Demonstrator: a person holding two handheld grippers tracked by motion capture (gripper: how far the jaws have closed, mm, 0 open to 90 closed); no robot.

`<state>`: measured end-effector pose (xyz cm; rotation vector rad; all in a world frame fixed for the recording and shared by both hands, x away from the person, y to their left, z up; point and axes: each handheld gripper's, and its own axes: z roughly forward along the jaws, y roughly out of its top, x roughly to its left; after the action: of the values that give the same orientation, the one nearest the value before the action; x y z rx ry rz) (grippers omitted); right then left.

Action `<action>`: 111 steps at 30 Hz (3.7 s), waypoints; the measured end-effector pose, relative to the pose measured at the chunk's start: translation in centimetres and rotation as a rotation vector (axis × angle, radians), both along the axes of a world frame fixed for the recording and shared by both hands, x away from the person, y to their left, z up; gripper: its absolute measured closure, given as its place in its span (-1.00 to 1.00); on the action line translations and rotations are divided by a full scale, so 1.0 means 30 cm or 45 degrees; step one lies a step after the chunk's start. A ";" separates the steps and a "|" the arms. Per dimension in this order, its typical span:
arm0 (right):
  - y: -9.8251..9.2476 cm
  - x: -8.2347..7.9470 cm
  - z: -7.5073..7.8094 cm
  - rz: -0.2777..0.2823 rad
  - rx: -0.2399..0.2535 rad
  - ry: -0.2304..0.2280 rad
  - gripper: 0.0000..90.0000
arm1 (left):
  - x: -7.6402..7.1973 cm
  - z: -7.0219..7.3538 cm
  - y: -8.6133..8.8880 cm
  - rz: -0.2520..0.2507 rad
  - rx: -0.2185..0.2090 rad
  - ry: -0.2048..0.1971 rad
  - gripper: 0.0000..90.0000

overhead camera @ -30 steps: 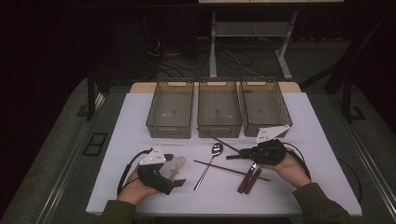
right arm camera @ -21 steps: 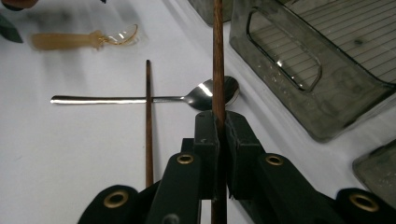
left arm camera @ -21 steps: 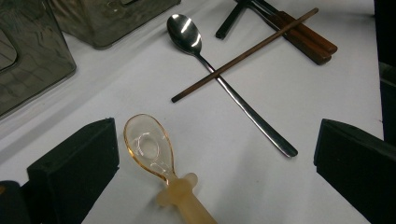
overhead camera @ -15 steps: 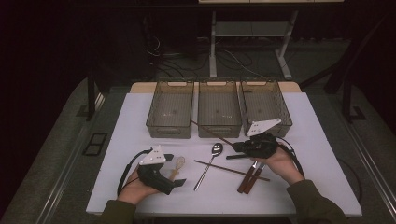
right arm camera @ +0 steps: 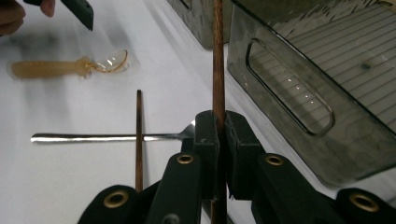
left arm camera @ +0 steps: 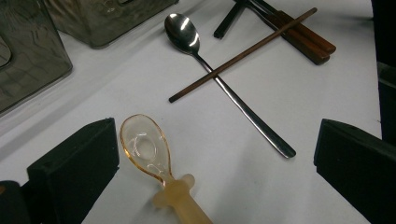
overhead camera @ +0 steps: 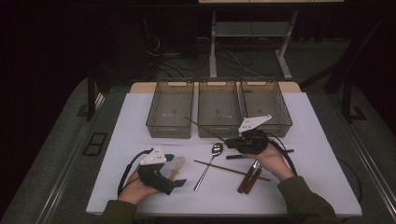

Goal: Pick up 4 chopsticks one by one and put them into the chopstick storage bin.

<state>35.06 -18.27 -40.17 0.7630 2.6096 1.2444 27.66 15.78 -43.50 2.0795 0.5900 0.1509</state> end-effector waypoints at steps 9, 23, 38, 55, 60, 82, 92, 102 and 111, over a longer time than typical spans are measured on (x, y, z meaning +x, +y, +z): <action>0.058 0.034 0.024 -0.046 0.015 0.002 0.87 | -0.004 -0.001 -0.004 0.006 -0.010 -0.002 -1.00; 0.108 0.099 0.049 -0.125 0.048 0.012 0.87 | -0.004 0.000 -0.005 0.011 -0.021 0.000 -1.00; 0.174 0.164 0.084 -0.163 0.051 0.012 0.87 | -0.005 -0.002 -0.007 0.004 -0.016 -0.001 -1.00; 0.271 0.247 0.138 -0.202 0.076 0.002 0.87 | -0.005 -0.001 -0.011 -0.012 -0.023 -0.003 -1.00; 0.310 0.267 0.152 -0.204 0.081 -0.024 0.87 | -0.002 -0.001 -0.009 -0.025 -0.022 -0.003 -1.00; 0.554 0.345 0.148 -0.169 0.091 0.008 0.87 | -0.005 0.005 -0.011 -0.048 -0.041 0.001 -1.00; 0.646 0.385 0.116 -0.169 0.082 0.020 0.87 | -0.004 0.006 -0.010 -0.051 -0.035 -0.007 -1.00; 0.673 0.404 0.057 -0.213 0.017 0.048 0.86 | -0.005 0.006 -0.011 -0.050 -0.038 -0.002 -1.00; 0.667 0.396 0.070 -0.221 0.016 0.030 0.46 | -0.005 0.005 -0.013 -0.048 -0.042 -0.001 -1.00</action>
<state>46.95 1.73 -38.06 0.9889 2.4930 1.2106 27.50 15.40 -43.35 2.0575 0.5485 0.1198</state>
